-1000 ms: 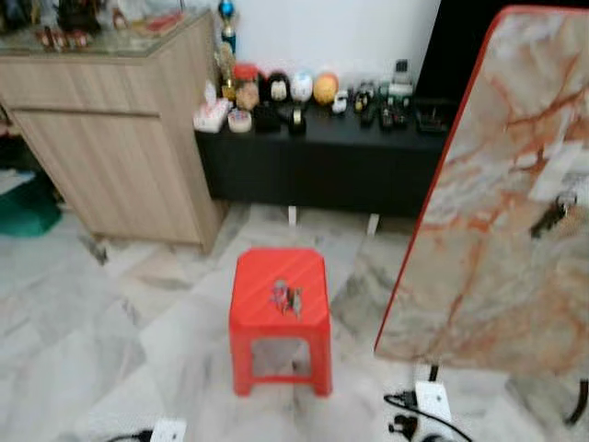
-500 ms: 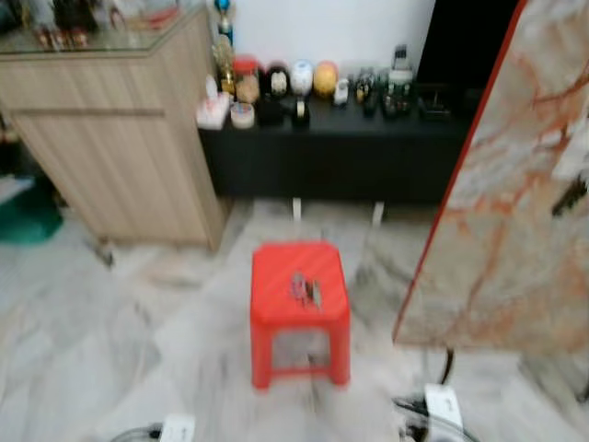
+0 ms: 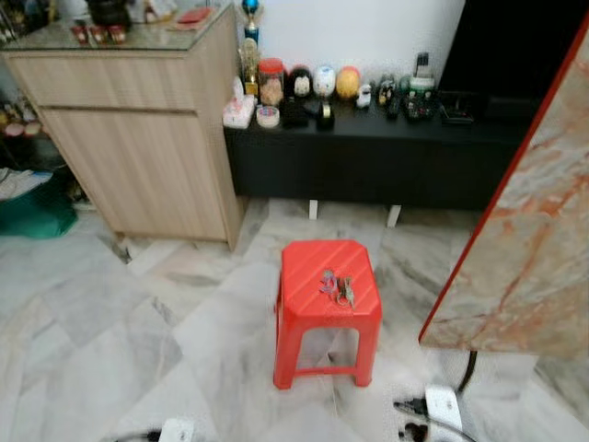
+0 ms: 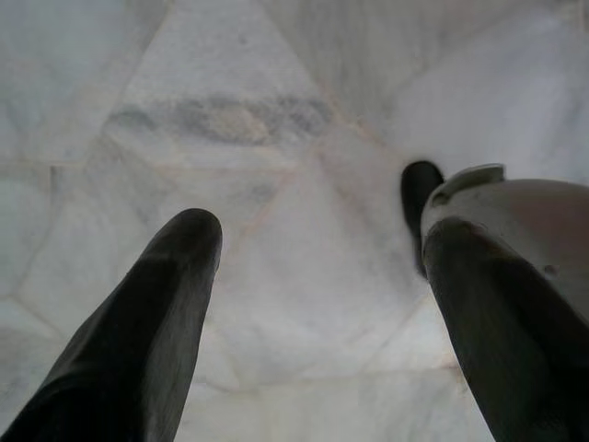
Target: Hang keys on a hook
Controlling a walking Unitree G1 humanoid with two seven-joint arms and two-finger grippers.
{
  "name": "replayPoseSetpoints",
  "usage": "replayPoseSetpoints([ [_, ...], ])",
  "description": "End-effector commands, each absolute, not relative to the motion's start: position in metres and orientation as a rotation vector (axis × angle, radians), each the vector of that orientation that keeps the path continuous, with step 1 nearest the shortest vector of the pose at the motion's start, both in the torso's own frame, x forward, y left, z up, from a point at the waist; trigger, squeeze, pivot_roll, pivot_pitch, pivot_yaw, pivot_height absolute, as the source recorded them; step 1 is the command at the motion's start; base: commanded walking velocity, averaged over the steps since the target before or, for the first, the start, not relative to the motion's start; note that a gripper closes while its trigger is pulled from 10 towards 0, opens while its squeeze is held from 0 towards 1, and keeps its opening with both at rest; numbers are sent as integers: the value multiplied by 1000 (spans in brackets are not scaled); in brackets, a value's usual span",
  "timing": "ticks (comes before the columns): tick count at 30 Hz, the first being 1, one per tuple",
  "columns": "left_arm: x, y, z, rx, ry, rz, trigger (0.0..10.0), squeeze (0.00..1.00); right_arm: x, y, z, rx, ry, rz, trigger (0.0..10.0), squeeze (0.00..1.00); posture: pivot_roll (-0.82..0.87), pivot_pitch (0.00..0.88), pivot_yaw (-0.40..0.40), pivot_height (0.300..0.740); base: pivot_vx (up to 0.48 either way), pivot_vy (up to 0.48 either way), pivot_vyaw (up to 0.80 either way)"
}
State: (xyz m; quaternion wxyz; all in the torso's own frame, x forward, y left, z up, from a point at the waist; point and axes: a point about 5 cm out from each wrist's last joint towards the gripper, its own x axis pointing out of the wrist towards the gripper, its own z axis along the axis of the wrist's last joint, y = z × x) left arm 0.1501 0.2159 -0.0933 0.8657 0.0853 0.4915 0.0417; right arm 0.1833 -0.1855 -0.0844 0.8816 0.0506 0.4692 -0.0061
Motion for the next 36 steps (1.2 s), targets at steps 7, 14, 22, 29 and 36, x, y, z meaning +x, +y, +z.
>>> replayPoseSetpoints([
  [7, 149, 214, -94, 186, 1038, 74, 10000, 0, 180, -191, -85, 100, 983, -26, 10000, 0, -7, 16, -2, 740, 0, 311, 0],
  [14, 150, 213, -94, 189, 1031, 67, 10000, 0, 180, -190, -85, 99, 984, -24, 10000, 0, -7, 10, -2, 740, 0, 72, 0],
  [22, 151, 211, -93, 171, 1016, 64, 10000, 0, 180, -191, -85, 100, 983, -27, 10000, 0, -5, 16, -5, 740, 0, 0, 0],
  [29, 151, 211, -94, 164, 1016, 66, 10000, 0, 180, -190, -85, 97, 984, -26, 10000, 0, -5, 22, -6, 740, 0, 0, 0],
  [36, 152, 209, -93, 138, 1008, 58, 10000, 0, 181, -191, -85, 91, 980, -30, 10000, 0, -3, 29, -4, 740, 0, 0, 0],
])
